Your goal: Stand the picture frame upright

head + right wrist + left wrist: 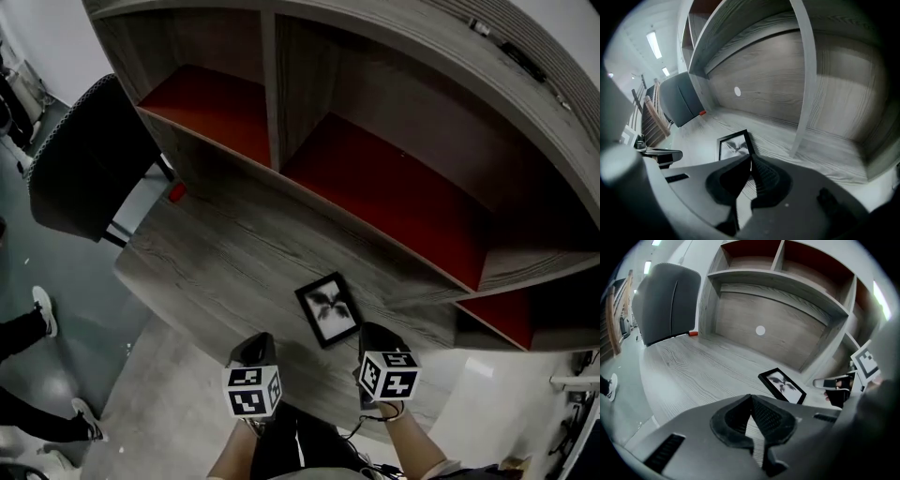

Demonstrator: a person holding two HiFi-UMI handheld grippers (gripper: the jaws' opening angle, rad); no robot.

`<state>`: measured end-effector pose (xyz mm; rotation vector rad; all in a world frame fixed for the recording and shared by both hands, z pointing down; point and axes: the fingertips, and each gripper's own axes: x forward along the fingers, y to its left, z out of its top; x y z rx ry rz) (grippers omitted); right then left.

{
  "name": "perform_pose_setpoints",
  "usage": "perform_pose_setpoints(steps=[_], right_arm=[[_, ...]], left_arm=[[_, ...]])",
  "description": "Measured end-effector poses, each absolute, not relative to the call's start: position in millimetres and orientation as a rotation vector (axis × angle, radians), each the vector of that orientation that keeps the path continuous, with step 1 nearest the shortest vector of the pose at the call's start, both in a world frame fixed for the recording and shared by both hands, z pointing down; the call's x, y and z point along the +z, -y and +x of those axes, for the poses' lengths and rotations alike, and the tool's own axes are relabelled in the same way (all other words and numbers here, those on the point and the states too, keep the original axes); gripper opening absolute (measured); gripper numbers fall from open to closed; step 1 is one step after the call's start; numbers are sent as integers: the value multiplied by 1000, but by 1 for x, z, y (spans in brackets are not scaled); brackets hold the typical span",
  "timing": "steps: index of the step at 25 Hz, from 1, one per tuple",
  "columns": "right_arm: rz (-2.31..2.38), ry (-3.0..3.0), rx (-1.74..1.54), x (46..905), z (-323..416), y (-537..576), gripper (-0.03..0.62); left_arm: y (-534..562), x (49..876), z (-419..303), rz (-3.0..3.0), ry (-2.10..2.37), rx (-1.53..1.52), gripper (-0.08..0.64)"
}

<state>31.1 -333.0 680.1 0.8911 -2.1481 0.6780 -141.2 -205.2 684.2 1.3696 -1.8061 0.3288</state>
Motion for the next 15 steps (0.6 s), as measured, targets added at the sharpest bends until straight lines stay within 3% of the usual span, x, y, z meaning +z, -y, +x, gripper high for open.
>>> perform_pose_setpoints(steps=[15], right_arm=[[754, 2195, 627, 683, 1, 354, 32]], left_arm=[[199, 694, -149, 1315, 1821, 321, 12]])
